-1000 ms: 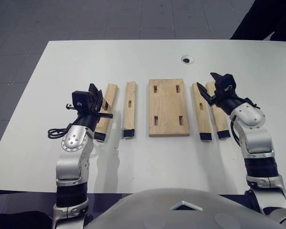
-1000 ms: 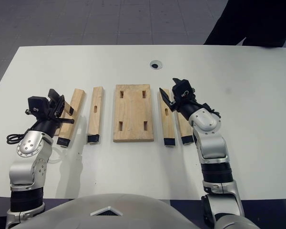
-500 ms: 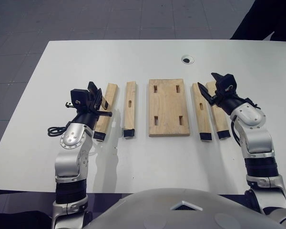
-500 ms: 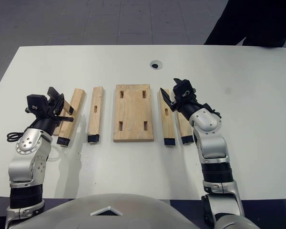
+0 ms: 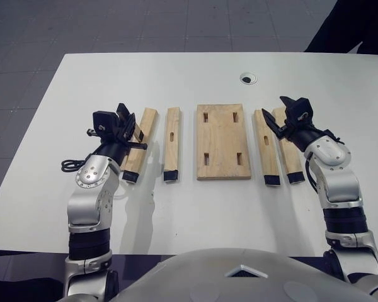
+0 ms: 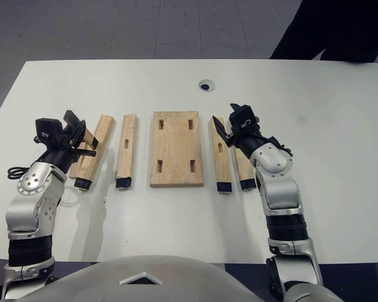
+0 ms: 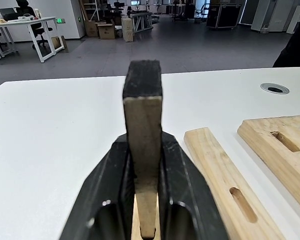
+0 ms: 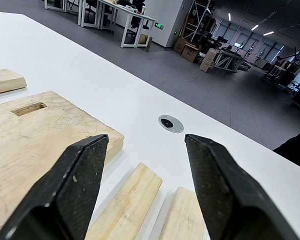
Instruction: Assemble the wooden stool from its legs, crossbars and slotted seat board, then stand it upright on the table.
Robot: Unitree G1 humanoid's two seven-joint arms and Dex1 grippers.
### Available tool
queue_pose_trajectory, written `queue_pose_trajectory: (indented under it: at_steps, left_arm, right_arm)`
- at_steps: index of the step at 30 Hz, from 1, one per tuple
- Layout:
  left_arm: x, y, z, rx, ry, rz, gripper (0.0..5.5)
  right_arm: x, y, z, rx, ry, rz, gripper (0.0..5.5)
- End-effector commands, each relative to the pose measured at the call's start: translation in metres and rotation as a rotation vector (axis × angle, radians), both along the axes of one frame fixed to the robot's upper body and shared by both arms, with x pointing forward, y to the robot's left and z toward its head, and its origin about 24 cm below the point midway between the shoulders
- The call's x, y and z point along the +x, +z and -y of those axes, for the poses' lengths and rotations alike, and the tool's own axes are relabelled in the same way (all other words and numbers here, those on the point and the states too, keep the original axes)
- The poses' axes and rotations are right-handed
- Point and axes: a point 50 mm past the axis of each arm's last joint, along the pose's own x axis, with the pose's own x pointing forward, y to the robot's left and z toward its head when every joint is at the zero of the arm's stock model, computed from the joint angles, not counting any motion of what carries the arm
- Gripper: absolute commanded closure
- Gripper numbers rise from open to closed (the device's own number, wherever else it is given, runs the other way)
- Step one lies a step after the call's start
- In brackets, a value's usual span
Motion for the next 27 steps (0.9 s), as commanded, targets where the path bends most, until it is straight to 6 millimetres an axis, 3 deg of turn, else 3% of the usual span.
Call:
queue_pose_trajectory:
  at_steps: [1,2,10,14,17,22,27]
  left_arm:
    - [-0.046,-0.085,-0.001,-0.015,0.023,-0.514,5.08]
    - [-0.046,-0.085,-0.001,0.012,0.025,-0.502,4.72]
    - [-0.04,-0.073,-0.005,0.065,0.084,-0.375,3.44]
    - [-0.036,-0.056,-0.007,0.01,0.101,-0.297,3.44]
    - [-0.034,-0.029,-0.007,-0.068,0.068,-0.204,3.44]
    - [-0.03,0.012,-0.004,-0.052,-0.019,-0.116,3.44]
    - [-0.045,0.029,-0.004,0.022,-0.074,-0.154,3.44]
  right_arm:
    - [0.006,0.009,-0.001,0.002,0.003,0.035,2.68]
    - [0.006,0.009,0.0,0.001,0.002,0.034,2.68]
    - [0.006,0.008,-0.001,0.002,0.002,0.029,2.68]
    - [0.007,0.008,-0.002,0.001,0.007,0.029,2.68]
    - [0.006,0.007,-0.001,-0.002,0.004,0.024,2.68]
    - [0.005,0.007,-0.001,0.002,-0.004,0.023,2.68]
    - [0.004,0.007,0.001,0.0,-0.007,0.025,2.68]
